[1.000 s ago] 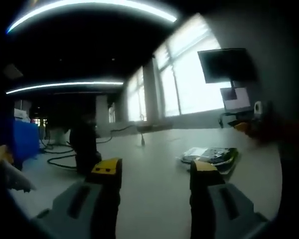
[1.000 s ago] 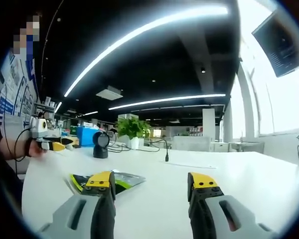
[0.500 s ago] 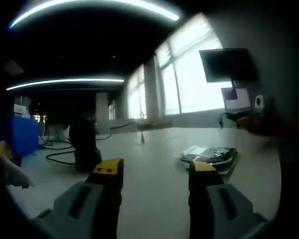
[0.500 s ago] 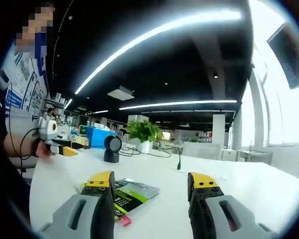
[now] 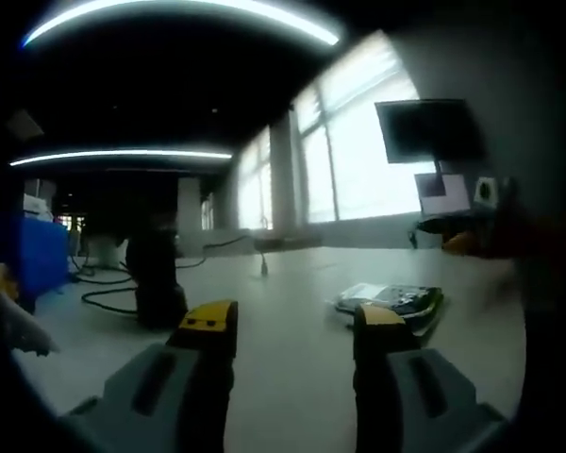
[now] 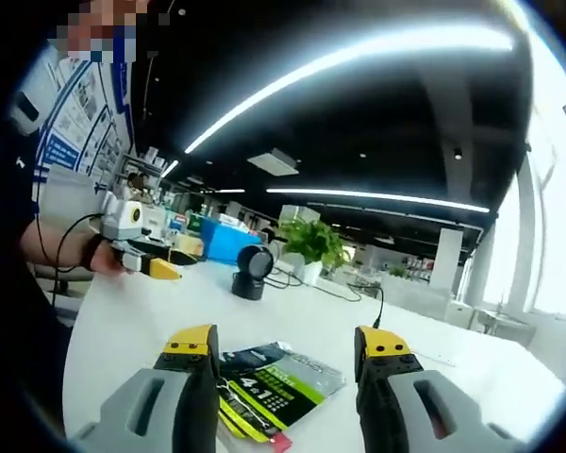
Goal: Clip sheet goods on table flip sheet goods clip sheet goods scan sheet goods put sheet goods back to table
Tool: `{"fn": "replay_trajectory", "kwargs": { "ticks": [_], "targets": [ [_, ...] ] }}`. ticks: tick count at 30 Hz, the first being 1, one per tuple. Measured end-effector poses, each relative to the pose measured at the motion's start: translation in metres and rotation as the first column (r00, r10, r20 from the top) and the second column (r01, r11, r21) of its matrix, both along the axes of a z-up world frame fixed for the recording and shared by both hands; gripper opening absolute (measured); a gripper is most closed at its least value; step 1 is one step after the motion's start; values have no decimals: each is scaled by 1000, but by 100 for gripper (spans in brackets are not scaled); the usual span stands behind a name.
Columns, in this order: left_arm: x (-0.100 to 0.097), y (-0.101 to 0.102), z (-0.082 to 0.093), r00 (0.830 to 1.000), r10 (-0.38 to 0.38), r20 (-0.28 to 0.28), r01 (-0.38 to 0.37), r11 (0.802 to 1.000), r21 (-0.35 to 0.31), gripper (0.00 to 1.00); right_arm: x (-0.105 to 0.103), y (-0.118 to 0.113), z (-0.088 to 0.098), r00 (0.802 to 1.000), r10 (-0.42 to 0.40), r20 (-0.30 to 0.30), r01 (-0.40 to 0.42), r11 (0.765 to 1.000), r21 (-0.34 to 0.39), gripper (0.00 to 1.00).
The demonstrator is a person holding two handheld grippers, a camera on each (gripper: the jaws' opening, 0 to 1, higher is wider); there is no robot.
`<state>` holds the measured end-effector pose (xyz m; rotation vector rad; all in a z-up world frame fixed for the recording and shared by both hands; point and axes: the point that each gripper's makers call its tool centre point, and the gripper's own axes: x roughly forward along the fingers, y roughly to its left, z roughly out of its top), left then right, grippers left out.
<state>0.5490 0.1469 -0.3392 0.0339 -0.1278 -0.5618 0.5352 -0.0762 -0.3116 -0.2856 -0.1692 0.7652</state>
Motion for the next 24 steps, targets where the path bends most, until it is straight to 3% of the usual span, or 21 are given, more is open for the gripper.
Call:
{"fn": "replay_trajectory", "kwargs": {
  "ticks": [5, 10, 19, 24],
  "targets": [
    [-2, -4, 0, 1000, -20, 4, 20, 1000, 8, 41, -3, 10, -4, 1000, 15, 5, -15, 1000, -27, 51],
    [-2, -6, -3, 1000, -29, -4, 29, 999, 22, 41, -9, 32, -15, 997, 63, 36, -56, 986, -160, 51],
    [-2, -6, -3, 999, -31, -5, 31, 999, 23, 40, -10, 53, -43, 994, 101, 43, -84, 954, -286, 48],
    [-2, -7, -3, 999, -32, -4, 32, 999, 25, 40, -7, 55, -48, 994, 101, 38, -85, 948, -306, 40]
  ]
}}
